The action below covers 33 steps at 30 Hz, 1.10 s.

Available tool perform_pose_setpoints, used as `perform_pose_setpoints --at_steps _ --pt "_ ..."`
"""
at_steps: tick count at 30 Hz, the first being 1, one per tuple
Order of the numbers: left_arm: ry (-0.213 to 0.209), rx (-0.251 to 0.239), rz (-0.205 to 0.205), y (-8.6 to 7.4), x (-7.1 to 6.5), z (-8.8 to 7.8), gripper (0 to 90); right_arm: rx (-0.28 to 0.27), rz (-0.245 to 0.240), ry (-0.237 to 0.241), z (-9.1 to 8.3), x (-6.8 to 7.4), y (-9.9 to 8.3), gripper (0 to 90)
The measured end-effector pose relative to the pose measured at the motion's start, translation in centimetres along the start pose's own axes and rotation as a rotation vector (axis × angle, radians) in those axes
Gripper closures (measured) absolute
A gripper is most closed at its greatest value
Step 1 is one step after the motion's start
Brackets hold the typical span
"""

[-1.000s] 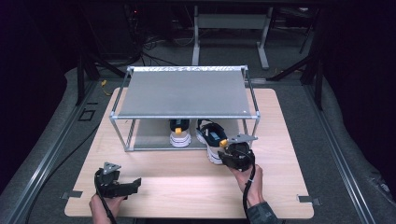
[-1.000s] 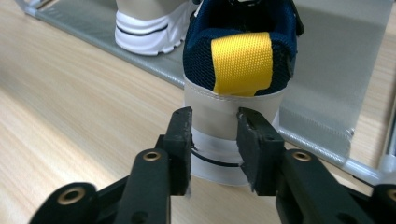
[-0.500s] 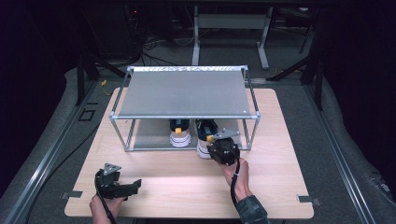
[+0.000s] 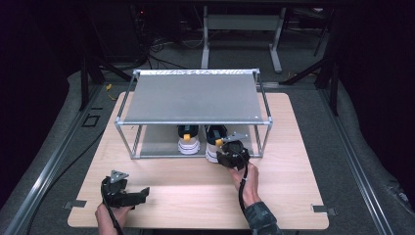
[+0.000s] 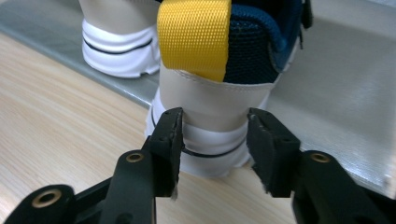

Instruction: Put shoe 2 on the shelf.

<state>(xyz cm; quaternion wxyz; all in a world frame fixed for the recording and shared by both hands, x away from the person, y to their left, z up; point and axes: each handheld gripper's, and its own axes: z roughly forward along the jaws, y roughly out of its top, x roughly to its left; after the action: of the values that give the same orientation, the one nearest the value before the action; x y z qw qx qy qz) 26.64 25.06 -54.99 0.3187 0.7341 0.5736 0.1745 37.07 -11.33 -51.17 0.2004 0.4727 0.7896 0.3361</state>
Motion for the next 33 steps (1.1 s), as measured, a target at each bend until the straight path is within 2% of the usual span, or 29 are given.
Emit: perform_pose_setpoints --at_steps 3,8,10,15,16,23,24,26,28,33 --pt "-0.001 0.001 0.003 0.0 0.0 0.0 0.0 -0.002 0.008 -0.015 0.4 0.3 0.2 58.5" --pt "0.002 -0.004 -0.005 -0.1 0.2 -0.2 0.0 -0.003 0.012 -0.003 1.0 0.7 0.7 62.3" --pt "0.002 -0.003 -0.005 -0.1 0.2 -0.2 0.0 0.003 0.009 -0.030 1.3 0.9 0.9 62.5" --pt "0.002 -0.002 0.002 0.1 0.1 -0.2 0.0 -0.002 0.003 -0.013 2.0 0.9 1.3 64.1" --pt "0.002 -0.002 0.001 0.1 0.1 -0.2 0.0 -0.004 0.003 -0.027 2.0 1.0 1.3 64.4" --pt "0.005 -0.003 0.001 0.1 0.2 -0.4 0.0 -0.002 -0.004 -0.021 2.5 1.0 1.6 65.5" --pt "0.004 -0.007 -0.002 0.1 0.2 -0.4 0.0 0.004 -0.006 -0.045 2.5 1.0 1.6 65.6" --pt "0.007 -0.008 -0.002 0.1 0.2 -0.4 0.0 0.002 -0.005 -0.027 2.6 1.0 1.7 65.7" --pt "0.008 -0.006 0.001 0.1 0.2 -0.5 0.0 0.011 0.004 -0.036 2.7 1.0 1.8 65.8" --pt "0.008 -0.007 0.001 0.1 0.1 -0.5 0.0 0.009 -0.007 -0.015 2.5 0.8 1.8 65.4"
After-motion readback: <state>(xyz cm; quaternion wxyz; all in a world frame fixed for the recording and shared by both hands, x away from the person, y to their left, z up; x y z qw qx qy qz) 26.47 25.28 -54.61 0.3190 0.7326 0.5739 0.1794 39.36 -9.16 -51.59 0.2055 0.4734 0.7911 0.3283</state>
